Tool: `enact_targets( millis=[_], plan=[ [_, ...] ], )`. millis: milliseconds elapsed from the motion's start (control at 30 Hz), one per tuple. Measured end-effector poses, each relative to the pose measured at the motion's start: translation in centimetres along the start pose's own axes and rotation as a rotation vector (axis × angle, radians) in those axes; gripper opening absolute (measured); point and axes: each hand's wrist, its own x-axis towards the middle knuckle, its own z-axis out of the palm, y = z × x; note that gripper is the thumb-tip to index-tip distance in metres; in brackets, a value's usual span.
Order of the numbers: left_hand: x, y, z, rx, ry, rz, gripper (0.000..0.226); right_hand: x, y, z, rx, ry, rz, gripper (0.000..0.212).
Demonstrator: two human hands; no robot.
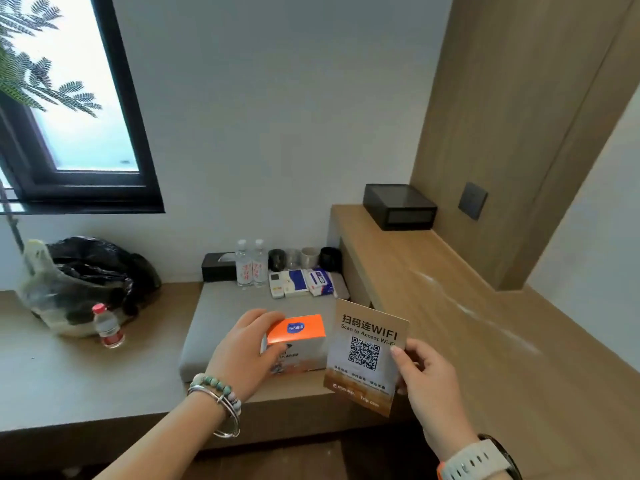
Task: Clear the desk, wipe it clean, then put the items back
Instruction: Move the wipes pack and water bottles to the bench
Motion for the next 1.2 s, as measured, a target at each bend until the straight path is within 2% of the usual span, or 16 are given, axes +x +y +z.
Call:
enact_targets(
  millis=[267, 500, 733, 1067, 1200],
  plan=[
    [8.4, -6.6, 0.6, 0.079, 0.02, -0.187, 0.045, 12.2, 0.2, 6.3, -0.014, -0.144, -0.011, 0.014],
    [14.9, -12.0, 1.7, 0.106, 0.051, -0.434, 0.045, 22.6, 1.8, 12.1, -0.127, -0.277, -0.016, 0.013],
    [20.3, -20.7, 2.0, 0.074, 0.098, -0.602, 0.042, 30.0, 3.1, 21.0, -0.193, -0.4, 0.017, 0.011],
    [30.1, -34.1, 3.8, -0.014, 0.034, -0.751, 0.029, 38.5, 5.5, 33.6, -0.245, -0.39, 0.13, 0.012],
    [33.5, -38.1, 4.2, 0.016, 0.012, -0.793, 0.037, 40.9, 6.6, 37.1, -0.2, -0.365, 0.162, 0.011]
  ],
)
